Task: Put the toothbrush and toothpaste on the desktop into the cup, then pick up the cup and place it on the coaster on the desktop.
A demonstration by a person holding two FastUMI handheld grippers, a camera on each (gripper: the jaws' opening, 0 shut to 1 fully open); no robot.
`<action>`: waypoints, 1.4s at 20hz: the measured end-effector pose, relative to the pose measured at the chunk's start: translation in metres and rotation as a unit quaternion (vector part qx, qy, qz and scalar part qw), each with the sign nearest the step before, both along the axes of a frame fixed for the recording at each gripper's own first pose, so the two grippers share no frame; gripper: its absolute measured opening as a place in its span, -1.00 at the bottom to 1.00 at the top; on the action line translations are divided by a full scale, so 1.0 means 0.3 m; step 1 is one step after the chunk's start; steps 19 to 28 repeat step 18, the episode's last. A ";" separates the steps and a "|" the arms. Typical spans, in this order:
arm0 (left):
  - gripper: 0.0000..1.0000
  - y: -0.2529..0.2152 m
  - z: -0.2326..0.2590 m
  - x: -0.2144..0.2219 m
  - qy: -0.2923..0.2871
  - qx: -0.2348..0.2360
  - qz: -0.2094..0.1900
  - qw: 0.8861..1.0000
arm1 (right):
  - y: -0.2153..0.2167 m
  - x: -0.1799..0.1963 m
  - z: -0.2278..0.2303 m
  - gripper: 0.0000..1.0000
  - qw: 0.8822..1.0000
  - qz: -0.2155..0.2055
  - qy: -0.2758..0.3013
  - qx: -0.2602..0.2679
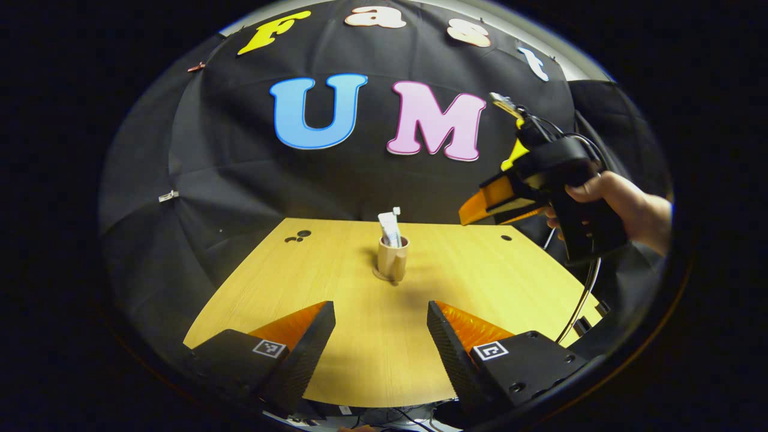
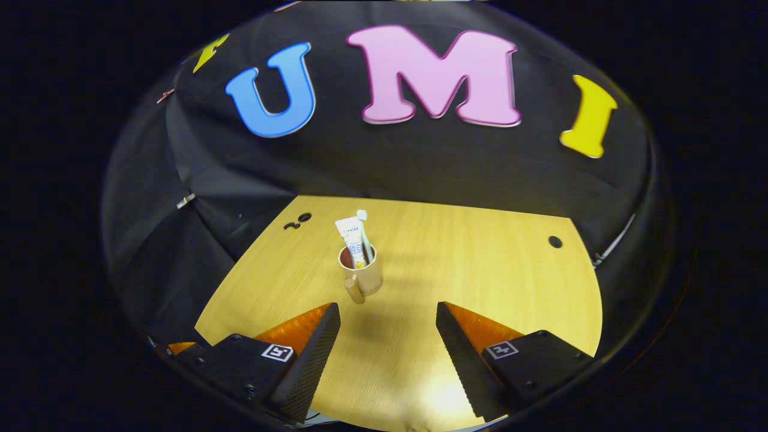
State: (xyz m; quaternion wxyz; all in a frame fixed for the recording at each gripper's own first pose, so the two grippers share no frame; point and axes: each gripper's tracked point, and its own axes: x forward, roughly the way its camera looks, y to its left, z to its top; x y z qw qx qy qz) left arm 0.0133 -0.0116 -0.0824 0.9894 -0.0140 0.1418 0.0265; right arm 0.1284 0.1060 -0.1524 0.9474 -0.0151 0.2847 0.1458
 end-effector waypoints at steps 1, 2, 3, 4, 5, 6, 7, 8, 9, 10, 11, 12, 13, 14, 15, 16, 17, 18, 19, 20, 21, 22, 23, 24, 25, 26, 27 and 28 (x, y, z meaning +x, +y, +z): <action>0.95 -0.005 0.028 -0.008 -0.010 0.001 -0.001 1.000 | -0.043 -0.053 0.026 0.97 1.000 -0.013 -0.017 0.004; 0.95 -0.015 0.056 -0.022 -0.021 0.002 -0.002 1.000 | -0.080 -0.112 0.057 0.97 0.999 -0.025 -0.036 0.008; 0.94 -0.023 0.081 -0.035 -0.029 0.003 -0.001 1.000 | -0.125 -0.153 0.096 0.96 0.997 -0.047 -0.065 0.012; 0.94 -0.030 0.100 -0.047 -0.034 0.005 0.000 0.999 | -0.168 -0.194 0.130 0.96 0.994 -0.065 -0.090 0.014; 0.95 -0.051 0.122 -0.056 -0.043 0.005 -0.005 0.999 | -0.204 -0.244 0.164 0.96 0.990 -0.079 -0.113 0.019; 0.95 -0.066 0.148 -0.067 -0.051 0.005 -0.008 0.999 | -0.248 -0.315 0.200 0.96 0.986 -0.088 -0.137 0.027; 0.94 -0.071 0.165 -0.077 -0.059 0.009 -0.008 0.998 | -0.282 -0.360 0.226 0.96 0.982 -0.099 -0.157 0.029; 0.94 -0.081 0.186 -0.088 -0.067 0.012 -0.011 0.998 | -0.310 -0.402 0.244 0.96 0.979 -0.107 -0.172 0.027; 0.95 -0.105 0.215 -0.095 -0.080 0.012 -0.019 0.997 | -0.332 -0.441 0.263 0.96 0.976 -0.111 -0.187 0.024; 0.95 -0.130 0.243 -0.107 -0.092 0.013 -0.026 0.995 | -0.359 -0.479 0.275 0.96 0.973 -0.115 -0.199 0.016; 0.95 -0.141 0.260 -0.122 -0.103 0.016 -0.029 0.994 | -0.385 -0.515 0.287 0.96 0.971 -0.121 -0.208 0.010; 0.94 -0.155 0.282 -0.134 -0.112 0.018 -0.030 0.993 | -0.400 -0.550 0.299 0.96 0.968 -0.126 -0.215 0.009; 1.00 -0.169 0.297 -0.145 -0.120 0.017 -0.032 0.992 | -0.404 -0.581 0.318 0.96 0.966 -0.128 -0.226 0.011; 0.94 -0.185 0.314 -0.158 -0.125 0.014 -0.034 0.991 | -0.404 -0.602 0.333 0.96 0.963 -0.127 -0.237 0.010; 0.95 -0.198 0.326 -0.166 -0.130 0.011 -0.035 0.991 | -0.414 -0.614 0.347 0.96 0.960 -0.130 -0.248 0.007; 0.95 -0.211 0.339 -0.173 -0.134 0.012 -0.039 0.990 | -0.413 -0.622 0.356 0.96 0.958 -0.129 -0.257 0.007; 0.94 -0.216 0.346 -0.176 -0.137 0.018 -0.040 0.990 | -0.404 -0.627 0.355 0.96 0.957 -0.127 -0.260 0.008; 0.83 -0.218 0.353 -0.180 -0.139 0.021 -0.040 0.989 | -0.403 -0.627 0.344 0.96 0.957 -0.127 -0.259 0.009; 0.83 -0.218 0.353 -0.180 -0.139 0.021 -0.040 0.989 | -0.403 -0.627 0.344 0.96 0.957 -0.127 -0.259 0.009; 0.83 -0.218 0.353 -0.180 -0.139 0.021 -0.040 0.989 | -0.403 -0.627 0.344 0.96 0.957 -0.127 -0.259 0.009; 0.83 -0.218 0.353 -0.180 -0.139 0.021 -0.040 0.989 | -0.403 -0.627 0.344 0.96 0.957 -0.127 -0.259 0.009; 0.83 -0.218 0.353 -0.180 -0.139 0.021 -0.040 0.989 | -0.403 -0.627 0.344 0.96 0.957 -0.127 -0.259 0.009; 0.83 -0.218 0.353 -0.180 -0.139 0.021 -0.040 0.989 | -0.403 -0.627 0.344 0.96 0.957 -0.127 -0.259 0.009; 0.83 -0.218 0.353 -0.180 -0.139 0.021 -0.040 0.989 | -0.403 -0.627 0.344 0.96 0.957 -0.127 -0.259 0.009; 0.83 -0.218 0.353 -0.180 -0.139 0.021 -0.040 0.989 | -0.403 -0.627 0.344 0.96 0.957 -0.127 -0.259 0.009; 0.83 -0.218 0.353 -0.180 -0.139 0.021 -0.040 0.989 | -0.403 -0.627 0.344 0.96 0.957 -0.127 -0.259 0.009; 0.83 -0.218 0.353 -0.180 -0.139 0.021 -0.040 0.989 | -0.403 -0.627 0.344 0.96 0.957 -0.127 -0.259 0.009; 0.83 -0.218 0.353 -0.180 -0.139 0.021 -0.040 0.989 | -0.403 -0.627 0.344 0.96 0.957 -0.127 -0.259 0.009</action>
